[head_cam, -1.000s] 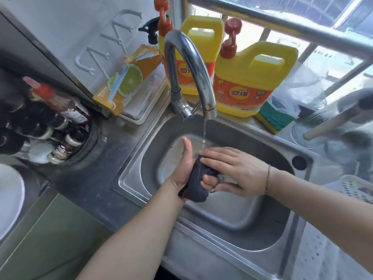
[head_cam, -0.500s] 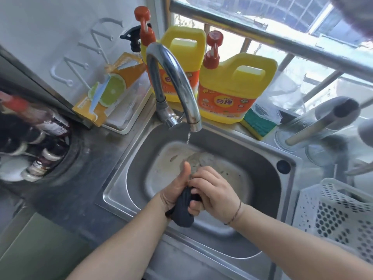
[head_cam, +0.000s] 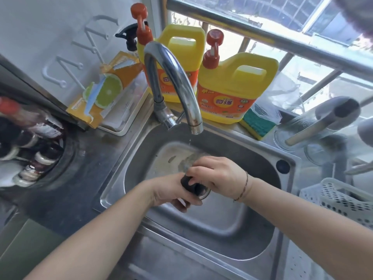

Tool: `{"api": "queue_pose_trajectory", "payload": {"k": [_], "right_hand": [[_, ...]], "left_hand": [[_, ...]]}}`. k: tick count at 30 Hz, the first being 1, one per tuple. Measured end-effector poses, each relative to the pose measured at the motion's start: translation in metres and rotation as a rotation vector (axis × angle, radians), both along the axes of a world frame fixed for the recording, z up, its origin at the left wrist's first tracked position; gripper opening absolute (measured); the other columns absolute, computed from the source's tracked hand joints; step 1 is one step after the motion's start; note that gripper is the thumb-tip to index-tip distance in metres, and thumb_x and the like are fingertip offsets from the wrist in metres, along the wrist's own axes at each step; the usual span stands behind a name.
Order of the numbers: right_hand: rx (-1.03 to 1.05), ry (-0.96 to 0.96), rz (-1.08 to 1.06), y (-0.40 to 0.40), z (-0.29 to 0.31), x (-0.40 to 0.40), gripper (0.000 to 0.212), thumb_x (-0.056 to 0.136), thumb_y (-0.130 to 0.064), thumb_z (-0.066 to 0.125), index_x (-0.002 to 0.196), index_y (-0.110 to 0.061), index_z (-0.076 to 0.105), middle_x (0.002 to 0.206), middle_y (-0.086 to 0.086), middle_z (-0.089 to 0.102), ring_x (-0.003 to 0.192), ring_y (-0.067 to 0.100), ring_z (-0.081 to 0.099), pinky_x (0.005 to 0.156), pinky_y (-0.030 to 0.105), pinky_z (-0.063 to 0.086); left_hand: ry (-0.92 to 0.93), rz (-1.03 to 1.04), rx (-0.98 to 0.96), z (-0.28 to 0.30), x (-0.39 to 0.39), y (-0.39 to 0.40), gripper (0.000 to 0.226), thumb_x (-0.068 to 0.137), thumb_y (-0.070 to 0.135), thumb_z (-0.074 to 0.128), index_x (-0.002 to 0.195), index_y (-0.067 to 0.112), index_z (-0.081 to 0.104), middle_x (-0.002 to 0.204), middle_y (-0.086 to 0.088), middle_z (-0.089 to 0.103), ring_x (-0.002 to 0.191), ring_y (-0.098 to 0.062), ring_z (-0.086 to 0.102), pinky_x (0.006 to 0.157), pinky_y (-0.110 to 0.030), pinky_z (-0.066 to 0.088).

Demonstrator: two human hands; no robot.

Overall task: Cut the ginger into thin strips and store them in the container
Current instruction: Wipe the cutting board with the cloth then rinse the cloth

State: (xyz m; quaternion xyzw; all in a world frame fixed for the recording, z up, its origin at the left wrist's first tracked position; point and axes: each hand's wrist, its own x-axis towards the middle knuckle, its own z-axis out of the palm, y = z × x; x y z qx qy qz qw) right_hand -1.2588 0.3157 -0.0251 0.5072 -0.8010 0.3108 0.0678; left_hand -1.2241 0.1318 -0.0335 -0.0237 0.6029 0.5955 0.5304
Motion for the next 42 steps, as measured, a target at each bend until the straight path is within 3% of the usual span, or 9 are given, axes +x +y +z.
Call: {"api": "queue_pose_trajectory", "payload": {"k": [8,15,21,24,29,32,36,39,42], "right_hand": [[-0.017,-0.085,0.143,0.013,-0.004,0.021,0.057,0.097,-0.047,0.036,0.127,0.0,0.048,0.132,0.019,0.048,0.114,0.039,0.054,0.1,0.043,0.045],[-0.034,-0.139,-0.132,0.0,-0.015,0.032,0.038,0.1,-0.041,0.032,0.079,-0.014,0.049,0.065,0.007,0.056,0.05,0.027,0.05,0.042,0.029,0.042],[0.182,-0.886,-0.779,-0.028,-0.017,0.029,0.041,0.102,-0.034,0.034,0.063,-0.024,0.043,0.062,-0.001,0.051,0.064,0.024,0.052,0.062,0.03,0.038],[0.179,-1.381,-1.018,-0.039,-0.034,0.029,0.035,0.101,-0.028,0.033,0.077,-0.011,0.053,0.055,0.004,0.049,0.047,0.021,0.048,0.041,0.018,0.031],[0.165,-1.955,-0.95,-0.028,-0.051,0.037,0.028,0.094,-0.029,0.036,0.072,-0.014,0.044,0.054,0.006,0.041,0.037,0.014,0.026,0.041,0.016,0.019],[0.013,-2.106,-0.853,-0.013,-0.046,0.036,0.06,0.094,-0.067,0.03,0.084,-0.011,0.05,0.062,0.01,0.051,0.037,0.012,0.027,0.034,0.015,0.023],[-0.158,-1.382,-0.828,-0.002,-0.033,0.049,0.049,0.089,-0.067,0.043,0.103,-0.023,0.06,0.087,0.004,0.066,0.06,0.017,0.061,0.055,0.043,0.056],[-0.167,-0.611,-0.476,0.018,-0.023,0.059,0.046,0.093,-0.052,0.048,0.127,-0.022,0.055,0.128,0.0,0.059,0.117,0.015,0.057,0.1,0.041,0.046],[-0.131,-0.262,-0.117,0.025,-0.011,0.056,0.054,0.096,-0.046,0.044,0.129,-0.003,0.049,0.138,0.016,0.047,0.128,0.033,0.046,0.109,0.041,0.035]], "left_hand": [[-0.315,-0.202,0.368,0.003,0.005,-0.007,0.021,0.072,0.019,0.064,0.076,0.014,0.044,0.052,0.007,0.038,0.044,-0.004,0.034,0.041,-0.012,0.029],[-0.131,-0.3,0.076,0.008,0.009,0.022,0.038,0.074,0.008,0.068,0.049,0.024,0.045,0.042,0.005,0.035,0.037,-0.008,0.029,0.041,-0.016,0.021],[0.602,-0.33,-0.723,-0.004,-0.004,0.045,0.012,0.09,0.014,0.058,0.097,0.013,0.067,0.09,-0.01,0.071,0.084,-0.028,0.068,0.064,-0.034,0.049],[0.787,-0.479,-1.03,-0.01,-0.003,0.044,0.024,0.094,0.022,0.053,0.113,0.019,0.067,0.111,-0.006,0.07,0.105,-0.03,0.067,0.078,-0.034,0.051],[1.14,-0.651,-0.91,-0.029,0.017,0.028,0.038,0.093,0.018,0.062,0.129,0.011,0.052,0.107,-0.008,0.07,0.094,-0.032,0.07,0.063,-0.034,0.042],[1.205,-0.579,-0.82,-0.033,0.03,0.013,0.046,0.079,0.043,0.08,0.106,0.013,0.059,0.088,-0.002,0.068,0.071,-0.024,0.069,0.051,-0.029,0.036],[0.696,-0.047,-0.555,-0.022,0.027,0.006,0.02,0.097,0.042,0.063,0.096,0.021,0.059,0.087,0.001,0.068,0.083,-0.025,0.063,0.069,-0.033,0.046],[0.015,0.366,-0.077,0.0,0.026,0.009,0.027,0.089,0.045,0.065,0.076,0.021,0.06,0.054,0.006,0.047,0.046,-0.011,0.033,0.05,-0.026,0.02],[-0.445,0.404,0.209,0.018,0.03,0.016,0.045,0.085,0.055,0.045,0.061,0.021,0.062,0.046,0.007,0.034,0.044,-0.008,0.013,0.047,-0.023,0.01]]}}
